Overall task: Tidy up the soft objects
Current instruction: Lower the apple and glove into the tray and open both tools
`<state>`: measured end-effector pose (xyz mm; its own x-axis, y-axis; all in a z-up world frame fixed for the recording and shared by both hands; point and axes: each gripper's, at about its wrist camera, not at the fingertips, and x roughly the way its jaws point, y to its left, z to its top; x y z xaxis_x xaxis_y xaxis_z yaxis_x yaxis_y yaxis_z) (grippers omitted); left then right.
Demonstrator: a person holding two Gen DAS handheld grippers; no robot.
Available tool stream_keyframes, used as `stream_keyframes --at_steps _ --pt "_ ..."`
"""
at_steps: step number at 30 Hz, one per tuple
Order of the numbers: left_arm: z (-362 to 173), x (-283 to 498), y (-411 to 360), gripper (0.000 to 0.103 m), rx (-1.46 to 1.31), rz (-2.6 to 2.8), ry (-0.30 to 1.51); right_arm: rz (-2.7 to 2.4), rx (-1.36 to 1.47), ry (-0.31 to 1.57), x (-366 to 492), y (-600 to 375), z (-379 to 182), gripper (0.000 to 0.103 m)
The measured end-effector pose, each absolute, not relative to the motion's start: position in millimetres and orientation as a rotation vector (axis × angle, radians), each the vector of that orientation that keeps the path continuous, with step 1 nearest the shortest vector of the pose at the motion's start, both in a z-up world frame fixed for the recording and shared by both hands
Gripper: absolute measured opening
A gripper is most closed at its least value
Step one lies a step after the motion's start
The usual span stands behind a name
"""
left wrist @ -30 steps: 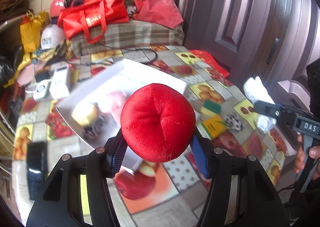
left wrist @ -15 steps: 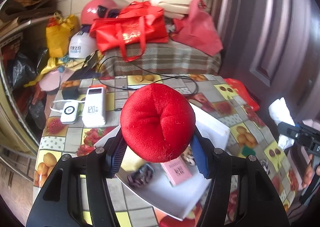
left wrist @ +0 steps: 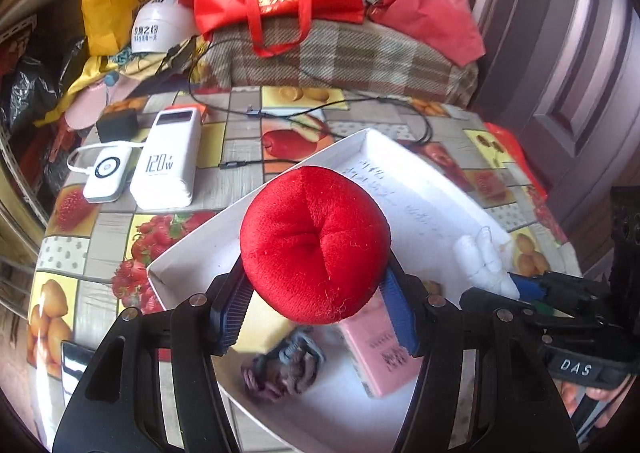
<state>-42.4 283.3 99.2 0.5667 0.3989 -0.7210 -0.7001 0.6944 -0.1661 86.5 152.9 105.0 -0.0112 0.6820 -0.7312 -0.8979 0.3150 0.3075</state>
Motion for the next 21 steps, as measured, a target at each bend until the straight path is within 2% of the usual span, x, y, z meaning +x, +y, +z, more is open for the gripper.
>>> stream_keyframes --at_steps 2,4,5,6,7,9,21 --pt "88 -41 292 0.063 -0.505 0.677 0.730 1.266 -0.298 0.945 86 162 99 0.043" --pt "82 -44 296 0.073 -0.512 0.706 0.731 1.266 -0.304 0.950 87 168 95 0.043" --pt "81 -45 295 0.088 -0.498 0.726 0.727 1.259 -0.313 0.942 85 171 92 0.044" --pt "80 -48 294 0.100 -0.486 0.740 0.718 1.260 -0.316 0.934 85 171 91 0.054" --pt "80 -51 294 0.103 -0.482 0.753 0.705 1.264 -0.314 0.929 86 172 90 0.078" --pt "79 -58 295 0.103 -0.501 0.770 0.680 1.270 -0.304 0.915 83 173 89 0.103" --pt "101 -83 262 0.103 -0.494 0.806 0.635 1.257 -0.280 0.868 65 148 108 0.103"
